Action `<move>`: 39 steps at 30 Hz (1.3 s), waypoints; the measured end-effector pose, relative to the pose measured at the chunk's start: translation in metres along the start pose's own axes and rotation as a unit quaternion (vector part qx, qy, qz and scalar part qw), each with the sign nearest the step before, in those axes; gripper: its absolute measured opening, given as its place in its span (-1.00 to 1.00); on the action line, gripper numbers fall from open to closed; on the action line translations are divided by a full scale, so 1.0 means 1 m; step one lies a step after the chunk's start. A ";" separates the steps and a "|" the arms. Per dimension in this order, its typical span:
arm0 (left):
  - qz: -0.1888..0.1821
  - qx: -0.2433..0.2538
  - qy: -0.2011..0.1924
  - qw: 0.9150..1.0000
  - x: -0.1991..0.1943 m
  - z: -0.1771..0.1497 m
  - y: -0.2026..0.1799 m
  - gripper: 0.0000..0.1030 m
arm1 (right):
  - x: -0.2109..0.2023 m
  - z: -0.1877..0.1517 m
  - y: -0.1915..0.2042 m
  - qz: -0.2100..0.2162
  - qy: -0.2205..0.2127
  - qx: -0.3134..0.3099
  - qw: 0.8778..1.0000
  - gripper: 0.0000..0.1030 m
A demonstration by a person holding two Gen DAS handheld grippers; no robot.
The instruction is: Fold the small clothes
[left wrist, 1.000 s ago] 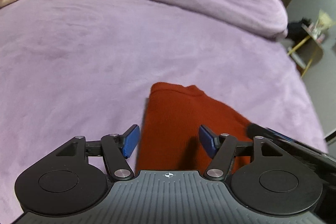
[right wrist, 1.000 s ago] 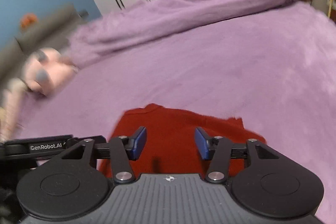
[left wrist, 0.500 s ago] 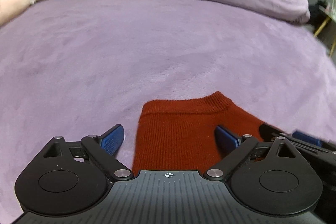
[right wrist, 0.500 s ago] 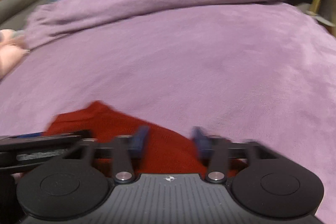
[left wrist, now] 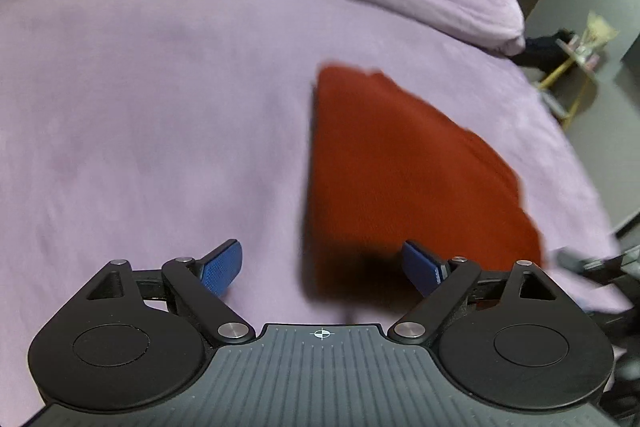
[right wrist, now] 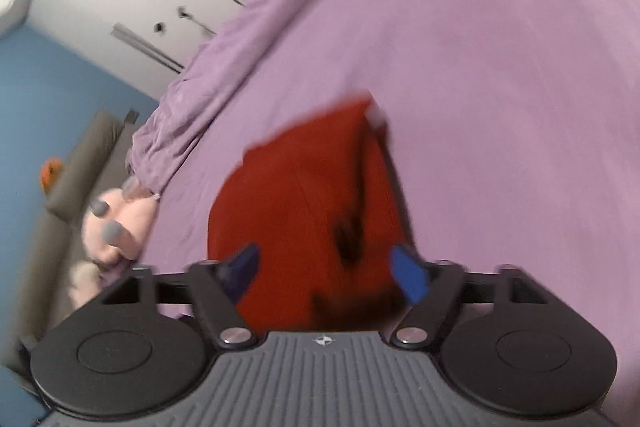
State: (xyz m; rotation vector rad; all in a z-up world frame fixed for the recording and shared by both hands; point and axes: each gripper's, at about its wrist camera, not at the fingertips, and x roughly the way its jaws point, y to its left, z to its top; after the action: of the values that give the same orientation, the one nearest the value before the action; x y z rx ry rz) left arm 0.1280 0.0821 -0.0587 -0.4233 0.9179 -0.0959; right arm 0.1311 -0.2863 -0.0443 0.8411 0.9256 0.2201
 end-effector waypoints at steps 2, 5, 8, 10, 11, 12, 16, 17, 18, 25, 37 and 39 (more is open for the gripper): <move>-0.076 -0.069 0.029 0.994 0.006 -0.007 0.011 0.70 | 0.002 -0.010 -0.011 0.011 0.017 0.035 0.999 0.03; -0.153 -0.187 0.032 0.970 0.024 -0.008 0.031 0.63 | 0.022 -0.017 -0.021 0.045 0.036 0.101 0.993 0.01; -0.171 -0.269 0.028 0.947 0.041 -0.005 0.042 0.61 | 0.043 -0.024 -0.023 0.051 0.032 0.139 0.988 0.01; -0.185 -0.300 0.026 0.935 0.048 -0.002 0.044 0.58 | 0.049 -0.031 -0.021 0.049 0.028 0.151 0.987 -0.09; -0.197 -0.318 0.023 0.927 0.050 -0.001 0.045 0.46 | 0.052 -0.030 -0.018 0.048 0.028 0.155 0.986 -0.16; -0.207 -0.331 0.024 0.921 0.049 0.001 0.046 0.46 | 0.053 -0.031 -0.017 0.050 0.025 0.156 0.986 -0.37; -0.221 -0.333 0.002 0.917 0.048 0.004 0.047 0.45 | 0.044 -0.030 -0.012 0.069 0.016 0.160 0.985 -0.43; -0.219 -0.337 0.002 0.916 0.051 0.005 0.048 0.43 | 0.043 -0.029 -0.011 0.077 0.018 0.166 0.983 -0.43; -0.221 -0.347 0.004 0.912 0.054 0.005 0.050 0.41 | 0.043 -0.029 -0.012 0.087 0.022 0.174 0.981 -0.43; -0.230 -0.358 0.005 0.905 0.066 0.007 0.052 0.25 | 0.051 -0.030 -0.017 0.083 0.026 0.196 0.977 -0.37; -0.192 -0.335 -0.009 0.922 0.042 0.005 0.065 -0.07 | 0.061 -0.016 -0.010 0.013 0.022 0.108 0.994 -0.85; -0.179 -0.322 -0.013 0.930 0.036 0.004 0.063 -0.14 | 0.061 -0.017 -0.008 0.007 0.017 0.088 0.996 -0.85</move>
State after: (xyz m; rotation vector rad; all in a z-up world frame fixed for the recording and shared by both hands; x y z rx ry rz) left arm 0.1475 0.1318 -0.1086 -1.2014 0.8218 -0.1202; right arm 0.1538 -0.2516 -0.0933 1.0096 0.9817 0.1662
